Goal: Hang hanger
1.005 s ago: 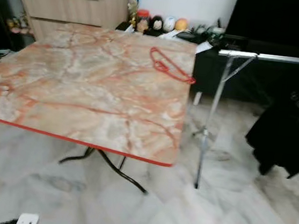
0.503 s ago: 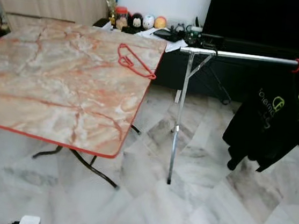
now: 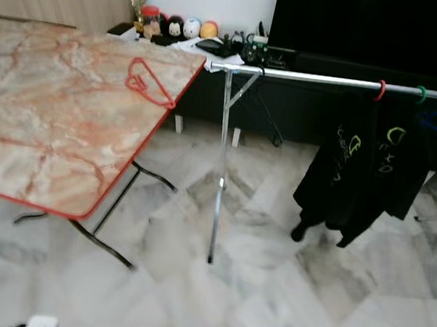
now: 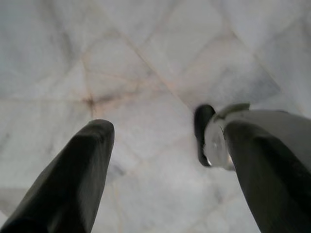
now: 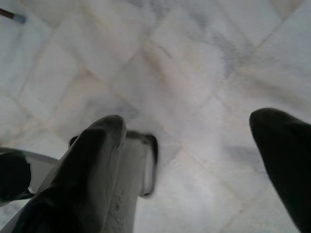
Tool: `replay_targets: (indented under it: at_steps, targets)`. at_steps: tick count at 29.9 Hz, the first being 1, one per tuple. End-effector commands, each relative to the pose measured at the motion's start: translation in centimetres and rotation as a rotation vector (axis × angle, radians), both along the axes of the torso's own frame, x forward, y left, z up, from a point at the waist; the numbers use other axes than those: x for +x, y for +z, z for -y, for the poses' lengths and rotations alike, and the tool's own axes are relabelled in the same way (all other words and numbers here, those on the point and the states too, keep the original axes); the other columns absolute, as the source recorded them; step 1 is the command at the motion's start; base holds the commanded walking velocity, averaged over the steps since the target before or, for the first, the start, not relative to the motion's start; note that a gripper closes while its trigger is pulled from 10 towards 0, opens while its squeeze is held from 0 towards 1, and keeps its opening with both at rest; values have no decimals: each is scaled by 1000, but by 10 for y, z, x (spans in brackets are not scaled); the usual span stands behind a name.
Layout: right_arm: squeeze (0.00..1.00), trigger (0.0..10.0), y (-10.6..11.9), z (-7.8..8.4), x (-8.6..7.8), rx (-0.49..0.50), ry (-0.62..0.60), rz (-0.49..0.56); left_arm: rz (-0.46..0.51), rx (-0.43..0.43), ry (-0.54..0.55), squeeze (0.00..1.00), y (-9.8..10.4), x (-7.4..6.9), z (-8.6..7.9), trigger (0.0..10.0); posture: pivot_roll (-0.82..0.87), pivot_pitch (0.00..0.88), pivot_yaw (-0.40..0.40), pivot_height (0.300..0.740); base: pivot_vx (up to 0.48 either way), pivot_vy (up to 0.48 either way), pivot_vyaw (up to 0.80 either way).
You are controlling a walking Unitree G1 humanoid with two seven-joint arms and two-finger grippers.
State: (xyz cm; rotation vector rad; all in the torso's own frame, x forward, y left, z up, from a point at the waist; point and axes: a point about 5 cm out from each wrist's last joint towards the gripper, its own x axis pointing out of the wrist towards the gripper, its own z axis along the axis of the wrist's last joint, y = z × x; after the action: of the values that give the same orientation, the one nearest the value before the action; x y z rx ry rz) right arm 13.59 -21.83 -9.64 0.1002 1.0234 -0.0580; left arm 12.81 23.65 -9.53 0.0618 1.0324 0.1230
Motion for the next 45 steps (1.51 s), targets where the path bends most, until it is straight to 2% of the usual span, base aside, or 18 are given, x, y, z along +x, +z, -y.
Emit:
replay_targets:
  at_steps: [1,22,27,35,45]
  targets:
    - [0,10000,2,7,1,-15,-15,8,5,-7,3,0,1,4,2,10000,-20,0,18,740,0,0,0]
    - [0,10000,3,9,2,-32,-84,46,17,-30,38,0,1,4,2,10000,-17,0,16,740,0,0,0]
    - [0,10000,3,11,2,-60,-99,42,17,-38,44,0,1,5,3,10000,-16,0,15,740,0,0,-643]
    - [0,10000,3,11,2,-64,-81,40,15,-39,48,0,1,4,3,10000,-16,0,12,740,277,0,-706]
    - [0,10000,4,11,3,-60,-77,50,20,-45,55,0,1,5,3,10000,-16,0,12,740,304,0,0]
